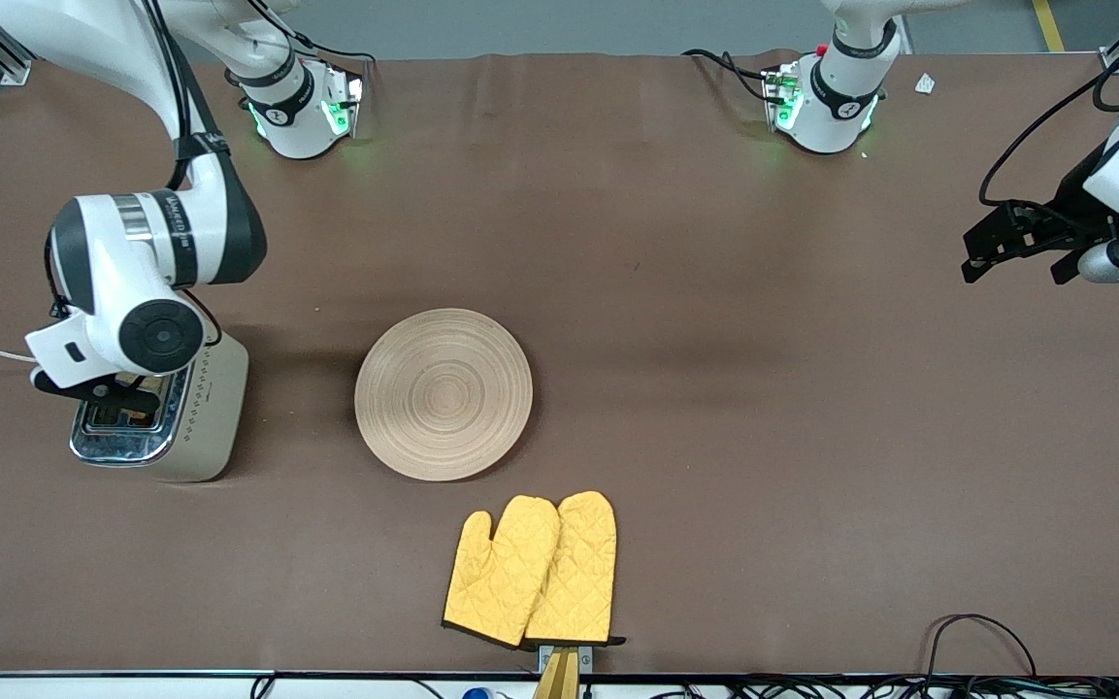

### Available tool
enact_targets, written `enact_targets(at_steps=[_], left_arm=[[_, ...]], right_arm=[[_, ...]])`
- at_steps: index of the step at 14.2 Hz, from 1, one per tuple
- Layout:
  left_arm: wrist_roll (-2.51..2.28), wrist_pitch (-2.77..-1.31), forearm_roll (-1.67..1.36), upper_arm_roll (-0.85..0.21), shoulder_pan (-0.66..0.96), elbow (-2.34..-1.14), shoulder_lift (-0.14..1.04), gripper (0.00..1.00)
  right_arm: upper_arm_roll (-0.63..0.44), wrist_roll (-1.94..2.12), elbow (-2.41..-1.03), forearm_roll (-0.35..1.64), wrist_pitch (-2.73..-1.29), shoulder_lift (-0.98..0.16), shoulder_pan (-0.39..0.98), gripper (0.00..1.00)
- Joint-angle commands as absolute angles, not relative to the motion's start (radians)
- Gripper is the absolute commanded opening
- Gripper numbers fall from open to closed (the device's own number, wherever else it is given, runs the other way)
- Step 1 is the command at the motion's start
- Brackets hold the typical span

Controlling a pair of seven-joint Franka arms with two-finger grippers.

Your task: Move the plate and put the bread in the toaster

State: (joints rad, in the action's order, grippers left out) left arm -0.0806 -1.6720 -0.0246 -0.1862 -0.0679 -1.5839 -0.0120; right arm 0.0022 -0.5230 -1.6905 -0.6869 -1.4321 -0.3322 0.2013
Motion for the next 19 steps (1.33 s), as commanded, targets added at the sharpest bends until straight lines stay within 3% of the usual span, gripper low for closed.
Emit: enact_targets(at_steps=[1, 11, 12, 13, 14, 19], left_arm=[[-0.066, -1.667, -0.029, -0.186, -0.069, -1.565, -0.006, 1.0], [-0.069, -1.667, -0.029, -0.187, -0.08, -1.566, -0.005, 1.0], [-0.069, -1.667, -0.029, -0.187, -0.08, -1.566, -0.005, 1.0], [-0.071, -1.667, -0.029, -0.186, -0.08, -1.566, -0.005, 1.0], [-0.072, -1.667, -0.029, -0.186, -0.078, -1.566, -0.005, 1.0], [-0.09, -1.667, 0.009, -0.195, -0.075, -1.566, -0.006, 1.0]], right_arm=[[0.006, -0.529, -1.706, -0.721, -1.402, -0.324, 0.216, 0.01], [0.005, -0.532, -1.689, -0.828, -1.581, -0.402, 0.183, 0.05], [0.005, -0.534, -1.678, -0.828, -1.604, -0.416, 0.167, 0.26], [0.005, -0.531, -1.66, -0.815, -1.612, -0.422, 0.152, 0.65], [0.009, -0.529, -1.637, -0.799, -1.611, -0.423, 0.146, 0.97], [0.003, -0.505, -1.508, -0.456, -1.597, -0.33, 0.118, 1.0]])
